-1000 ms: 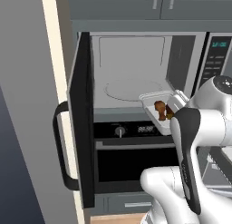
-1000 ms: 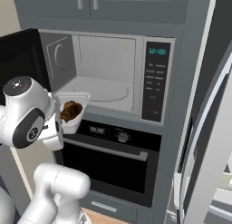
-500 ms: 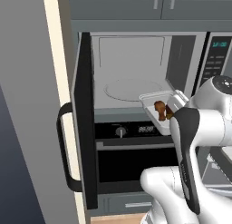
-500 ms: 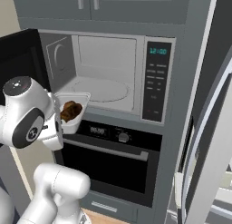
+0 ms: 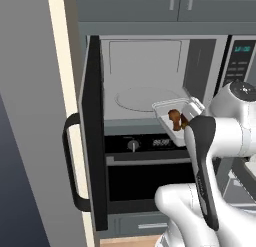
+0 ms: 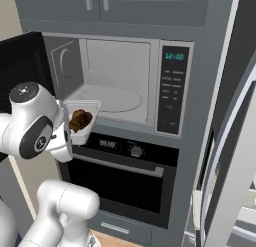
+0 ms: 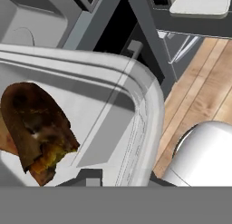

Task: Place the tupperware containing the chicken drumstick and sweet potato meal in the microwave. Close the microwave door and press the start button to reheat the meal.

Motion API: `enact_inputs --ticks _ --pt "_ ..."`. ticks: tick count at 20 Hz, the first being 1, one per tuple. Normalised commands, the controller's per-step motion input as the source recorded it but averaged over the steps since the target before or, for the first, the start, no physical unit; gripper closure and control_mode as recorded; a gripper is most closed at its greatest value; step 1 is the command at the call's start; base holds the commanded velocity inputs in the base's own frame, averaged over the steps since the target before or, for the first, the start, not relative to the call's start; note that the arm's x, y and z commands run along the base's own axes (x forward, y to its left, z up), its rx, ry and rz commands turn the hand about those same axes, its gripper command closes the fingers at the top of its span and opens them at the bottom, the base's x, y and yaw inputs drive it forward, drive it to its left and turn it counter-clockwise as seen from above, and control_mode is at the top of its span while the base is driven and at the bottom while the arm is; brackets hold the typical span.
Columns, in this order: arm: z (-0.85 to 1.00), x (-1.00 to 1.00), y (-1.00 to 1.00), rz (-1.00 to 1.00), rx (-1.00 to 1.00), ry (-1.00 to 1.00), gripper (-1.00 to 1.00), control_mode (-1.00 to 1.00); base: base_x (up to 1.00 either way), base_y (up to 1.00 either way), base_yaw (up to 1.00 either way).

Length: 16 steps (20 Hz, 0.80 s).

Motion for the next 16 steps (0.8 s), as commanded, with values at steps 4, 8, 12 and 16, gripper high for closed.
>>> enact_inputs --ticks 4,8,12,16 --pt "0.00 0.45 0.00 0.00 0.00 0.00 1.00 -1.00 0.00 0.00 0.00" --pt "0.00 0.51 0.00 0.00 0.00 0.00 1.00 -1.00 0.00 0.00 0.00" --pt "0.00 0.54 0.00 0.00 0.00 0.00 1.00 -1.00 0.00 0.00 0.00" --pt "0.00 0.46 0.00 0.00 0.00 0.00 1.00 -1.00 0.00 0.00 0.00"
